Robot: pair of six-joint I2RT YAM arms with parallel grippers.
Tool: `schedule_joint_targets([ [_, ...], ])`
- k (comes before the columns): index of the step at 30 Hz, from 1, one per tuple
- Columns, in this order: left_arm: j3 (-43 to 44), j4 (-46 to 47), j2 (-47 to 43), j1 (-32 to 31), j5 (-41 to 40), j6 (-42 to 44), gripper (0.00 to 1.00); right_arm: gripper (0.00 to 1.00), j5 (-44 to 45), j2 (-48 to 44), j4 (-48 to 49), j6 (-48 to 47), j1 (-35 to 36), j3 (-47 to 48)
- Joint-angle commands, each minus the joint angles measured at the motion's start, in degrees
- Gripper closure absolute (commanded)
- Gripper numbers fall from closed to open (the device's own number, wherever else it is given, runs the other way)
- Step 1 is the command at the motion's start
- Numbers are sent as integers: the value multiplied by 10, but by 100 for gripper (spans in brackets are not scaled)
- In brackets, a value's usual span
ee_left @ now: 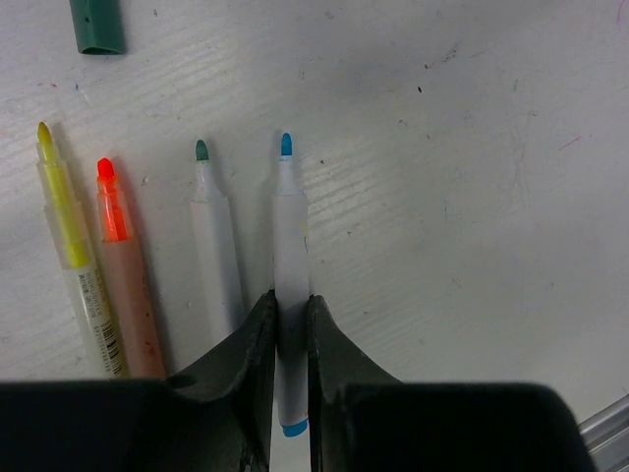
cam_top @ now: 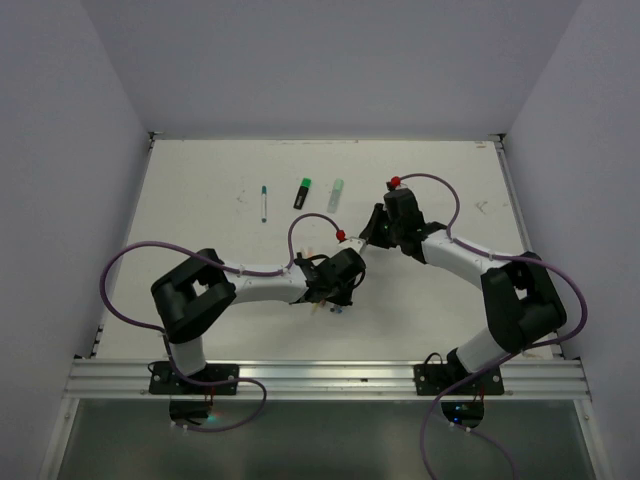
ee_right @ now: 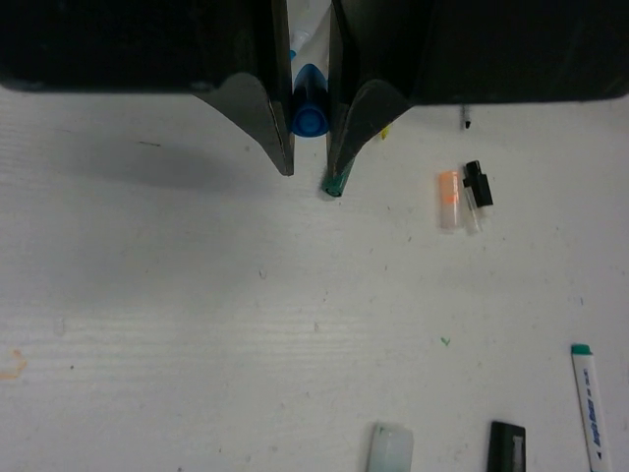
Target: Open the pen caps
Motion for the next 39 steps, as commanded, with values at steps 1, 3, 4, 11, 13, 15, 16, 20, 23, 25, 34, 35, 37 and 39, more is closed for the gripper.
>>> schedule_joint_targets([
  [1,20,-30,13,-2,-32,-9,89,100,15,12,52,18,19,-18],
  [3,20,-33,14,-2,-37,-11,88,100,15,16,68,26,27,-32],
  [4,20,-35,15,-2,-38,-12,87,100,15,21,83,28,30,-37],
  [11,14,-39,16,-2,-43,-16,79,100,16,26,139,43,34,-88],
  [13,13,-37,17,-2,-42,-16,76,100,13,32,142,43,35,-88],
  [15,14,-40,16,-2,-42,-16,74,100,11,39,154,42,36,-93],
  [16,15,-41,17,-2,-44,-16,73,100,10,42,159,43,36,-96],
  [20,10,-39,6,-2,-48,-19,71,97,6,52,176,49,38,-109],
  [23,7,-37,5,-2,-49,-20,70,93,10,61,177,49,41,-111],
  [25,7,-39,2,-2,-51,-20,70,89,13,65,182,50,42,-115],
  [34,1,-30,-34,-2,-54,-23,69,76,32,54,185,54,46,-141],
  [35,0,-29,-44,-2,-54,-24,69,75,35,53,184,54,46,-143],
  [37,-2,-26,-56,-2,-56,-26,69,72,41,45,178,53,47,-147],
  [39,-4,-23,-78,-2,-59,-27,69,69,45,38,175,53,46,-151],
])
